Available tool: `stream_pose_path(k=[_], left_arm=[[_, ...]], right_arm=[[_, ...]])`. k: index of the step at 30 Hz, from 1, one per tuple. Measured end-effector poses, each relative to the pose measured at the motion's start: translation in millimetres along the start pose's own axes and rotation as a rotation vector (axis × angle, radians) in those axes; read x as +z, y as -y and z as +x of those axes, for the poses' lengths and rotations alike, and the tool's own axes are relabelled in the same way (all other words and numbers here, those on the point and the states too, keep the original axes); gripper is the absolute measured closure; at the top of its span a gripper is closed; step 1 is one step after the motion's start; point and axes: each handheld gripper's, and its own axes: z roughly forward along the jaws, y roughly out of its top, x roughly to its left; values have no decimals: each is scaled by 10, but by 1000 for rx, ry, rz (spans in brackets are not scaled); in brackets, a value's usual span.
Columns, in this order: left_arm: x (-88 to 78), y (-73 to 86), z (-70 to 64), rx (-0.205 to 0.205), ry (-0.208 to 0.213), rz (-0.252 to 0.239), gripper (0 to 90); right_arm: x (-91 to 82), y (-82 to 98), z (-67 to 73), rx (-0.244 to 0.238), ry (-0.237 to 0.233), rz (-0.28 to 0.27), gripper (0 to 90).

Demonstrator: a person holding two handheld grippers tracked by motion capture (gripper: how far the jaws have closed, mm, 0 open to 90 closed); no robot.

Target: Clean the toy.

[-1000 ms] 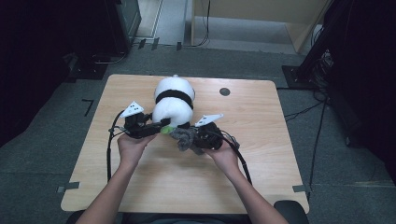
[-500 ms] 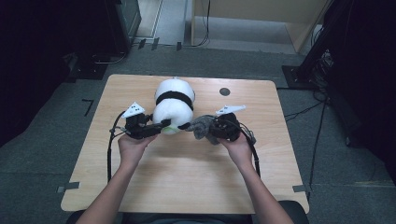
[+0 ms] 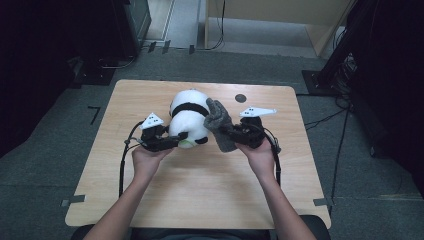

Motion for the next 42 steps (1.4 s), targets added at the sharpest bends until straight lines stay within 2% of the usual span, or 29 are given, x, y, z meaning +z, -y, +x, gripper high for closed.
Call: stream_pose_path(k=[4,6,10,16,18,20,23,25,27,31,35,40,41,42], left_arm=[[41,10,-64,19,3,9,416],[53,11,-93,25,5,6,415],[70,14,-138,19,23,1,416],[52,5,-168,27,6,-8,418],[20,-4,-143,-4,9,-27,420],[11,-8,-131,-10,12,-31,420],[-16,-20,-97,-48,25,-40,421],[-25,-26,-85,-61,30,-45,422],[-30,-30,-86,-54,23,-39,422],[-37,-35,-81,-59,16,-37,422],[-73,-51,-56,-62,17,-54,422],[-118,-75,-22,-81,37,-71,421],[-139,-88,-5,-109,54,-74,421],[-139,-88,-5,-109,54,-74,421]], right_arm=[[8,-58,167,-45,-33,-11,760],[34,-67,231,-54,-43,-7,754],[152,-43,345,-91,-46,36,750],[285,9,486,-138,-51,69,753],[345,45,542,-151,-67,76,756],[370,63,562,-152,-72,79,756],[474,135,626,-185,-86,104,761],[529,177,648,-208,-87,117,762],[560,213,668,-231,-75,121,763],[604,256,638,-234,-86,125,767],[671,334,603,-247,-75,166,769],[718,376,523,-234,-62,202,768],[728,385,504,-245,-53,208,768],[728,385,504,-245,-53,208,768]])
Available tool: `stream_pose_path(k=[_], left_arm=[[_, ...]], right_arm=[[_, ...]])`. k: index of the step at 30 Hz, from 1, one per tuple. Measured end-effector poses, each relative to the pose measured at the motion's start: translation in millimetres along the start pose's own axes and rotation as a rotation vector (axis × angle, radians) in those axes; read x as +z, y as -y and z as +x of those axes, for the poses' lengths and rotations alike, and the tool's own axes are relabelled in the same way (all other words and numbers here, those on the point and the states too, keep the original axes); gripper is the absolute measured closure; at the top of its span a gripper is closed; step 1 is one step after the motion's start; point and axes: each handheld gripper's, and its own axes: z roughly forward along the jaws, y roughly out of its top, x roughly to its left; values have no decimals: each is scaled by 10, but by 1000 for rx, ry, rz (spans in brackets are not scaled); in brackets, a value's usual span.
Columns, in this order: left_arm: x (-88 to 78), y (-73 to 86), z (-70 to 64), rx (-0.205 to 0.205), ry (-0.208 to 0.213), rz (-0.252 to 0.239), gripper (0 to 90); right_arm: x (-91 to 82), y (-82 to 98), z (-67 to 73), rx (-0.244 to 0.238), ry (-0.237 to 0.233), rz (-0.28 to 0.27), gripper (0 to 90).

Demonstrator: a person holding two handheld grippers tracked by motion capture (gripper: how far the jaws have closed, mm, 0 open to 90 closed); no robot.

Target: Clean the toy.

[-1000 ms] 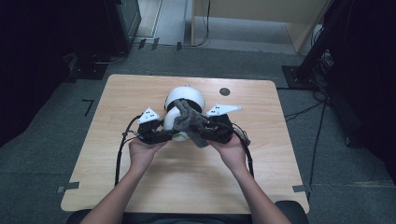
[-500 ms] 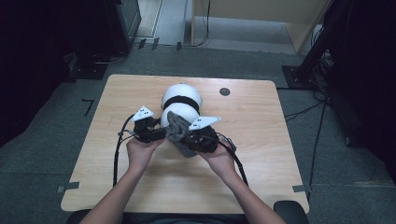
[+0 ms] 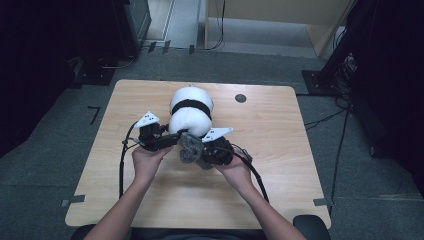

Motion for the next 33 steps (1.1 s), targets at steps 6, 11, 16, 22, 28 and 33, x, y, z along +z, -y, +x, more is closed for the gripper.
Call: stream_pose_path(k=[6,11,16,22,28,33], left_arm=[[-38,-18,-28,52,-7,-2,420],[-56,-15,-26,73,2,0,419],[-77,-8,-13,72,-4,7,417],[-91,20,24,87,-17,17,414],[-96,41,37,138,-43,28,411],[-105,54,98,162,-63,21,409]], right_arm=[[-16,78,-196,41,45,39,766],[-97,145,-383,96,80,43,766],[-181,218,-561,143,96,29,766],[-276,269,-721,211,112,5,766],[-409,307,-861,274,134,-25,761],[-508,323,-929,290,147,-54,761]])
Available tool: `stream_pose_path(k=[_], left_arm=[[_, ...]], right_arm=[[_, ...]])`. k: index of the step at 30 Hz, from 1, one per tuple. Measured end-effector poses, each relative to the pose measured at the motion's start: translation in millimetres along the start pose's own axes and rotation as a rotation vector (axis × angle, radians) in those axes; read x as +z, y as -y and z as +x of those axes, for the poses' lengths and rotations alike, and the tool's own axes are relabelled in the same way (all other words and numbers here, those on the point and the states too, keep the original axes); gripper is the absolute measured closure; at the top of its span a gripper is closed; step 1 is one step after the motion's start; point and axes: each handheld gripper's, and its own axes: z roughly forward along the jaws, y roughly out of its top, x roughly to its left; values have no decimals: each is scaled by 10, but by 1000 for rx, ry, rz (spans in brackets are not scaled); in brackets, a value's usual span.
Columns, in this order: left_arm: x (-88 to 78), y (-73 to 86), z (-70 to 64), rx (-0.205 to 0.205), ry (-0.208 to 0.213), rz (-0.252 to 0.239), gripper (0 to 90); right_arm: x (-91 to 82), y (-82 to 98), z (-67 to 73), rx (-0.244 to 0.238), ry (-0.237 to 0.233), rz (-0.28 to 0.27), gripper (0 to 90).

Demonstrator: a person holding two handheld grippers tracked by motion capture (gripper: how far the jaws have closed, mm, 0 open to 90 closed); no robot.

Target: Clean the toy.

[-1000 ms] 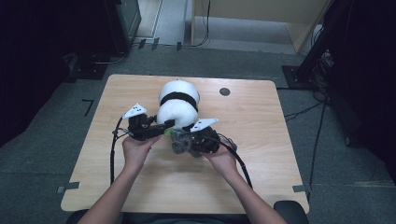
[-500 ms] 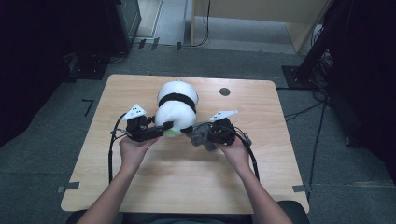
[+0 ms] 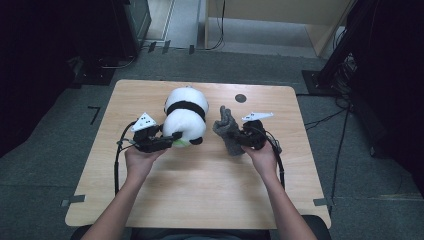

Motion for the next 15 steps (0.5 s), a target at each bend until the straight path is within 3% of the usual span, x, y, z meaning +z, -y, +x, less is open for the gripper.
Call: stream_pose_path(k=[9,13,15], left_arm=[[-24,28,196,-30,-22,14,407],[-45,51,319,-38,-49,24,407],[-91,57,399,-28,-86,24,406]], right_arm=[[-126,3,-167,46,32,-28,759],[-188,11,-262,70,48,-41,759],[-225,22,-325,87,55,-48,756]])
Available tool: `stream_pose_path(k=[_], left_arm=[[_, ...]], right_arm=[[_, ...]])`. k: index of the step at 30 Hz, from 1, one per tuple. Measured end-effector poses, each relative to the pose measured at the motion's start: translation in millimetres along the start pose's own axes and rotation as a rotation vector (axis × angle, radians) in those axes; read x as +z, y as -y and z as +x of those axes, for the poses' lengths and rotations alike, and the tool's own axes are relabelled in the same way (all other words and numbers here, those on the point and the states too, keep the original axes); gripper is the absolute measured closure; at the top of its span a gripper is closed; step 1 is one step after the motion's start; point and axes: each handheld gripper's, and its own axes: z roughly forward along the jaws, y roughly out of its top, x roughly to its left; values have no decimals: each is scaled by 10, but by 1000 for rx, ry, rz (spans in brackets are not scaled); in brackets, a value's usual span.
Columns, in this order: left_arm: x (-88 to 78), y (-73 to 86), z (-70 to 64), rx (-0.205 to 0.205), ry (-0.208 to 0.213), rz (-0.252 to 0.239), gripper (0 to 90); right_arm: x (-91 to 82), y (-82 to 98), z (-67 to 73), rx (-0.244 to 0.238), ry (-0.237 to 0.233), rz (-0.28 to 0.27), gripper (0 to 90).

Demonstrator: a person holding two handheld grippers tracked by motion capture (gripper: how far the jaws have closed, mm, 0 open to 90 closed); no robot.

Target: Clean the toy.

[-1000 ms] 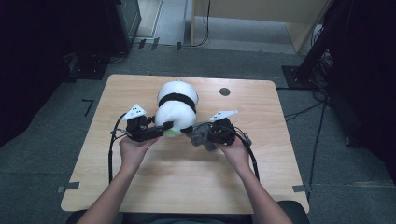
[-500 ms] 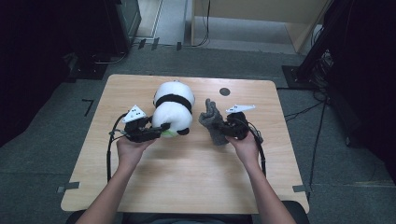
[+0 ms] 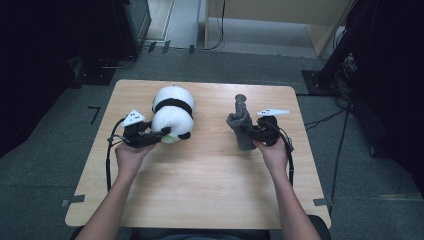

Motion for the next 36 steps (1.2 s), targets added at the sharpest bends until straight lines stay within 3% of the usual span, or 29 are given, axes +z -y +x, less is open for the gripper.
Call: stream_pose_path(k=[3,5,8,11,15,19,25,29,36], left_arm=[[-46,0,72,8,-22,-1,405],[-87,13,178,-22,-17,3,404],[-103,27,233,-32,-31,7,404],[-128,66,327,-28,-72,7,400],[-126,118,417,-56,-62,2,393],[-95,167,454,-62,-56,18,376],[-71,182,454,-54,-52,39,344],[-72,182,457,-56,-51,42,313],[-55,181,445,-40,-71,74,204]], right_arm=[[-10,16,-64,18,12,13,756],[-11,26,-105,30,17,21,756],[-11,42,-173,50,26,23,755],[-8,61,-230,62,35,22,754],[43,104,-317,72,59,29,750],[130,152,-415,64,91,30,747],[212,208,-578,101,106,4,712],[240,223,-598,78,137,7,650],[259,237,-605,65,131,3,561]])
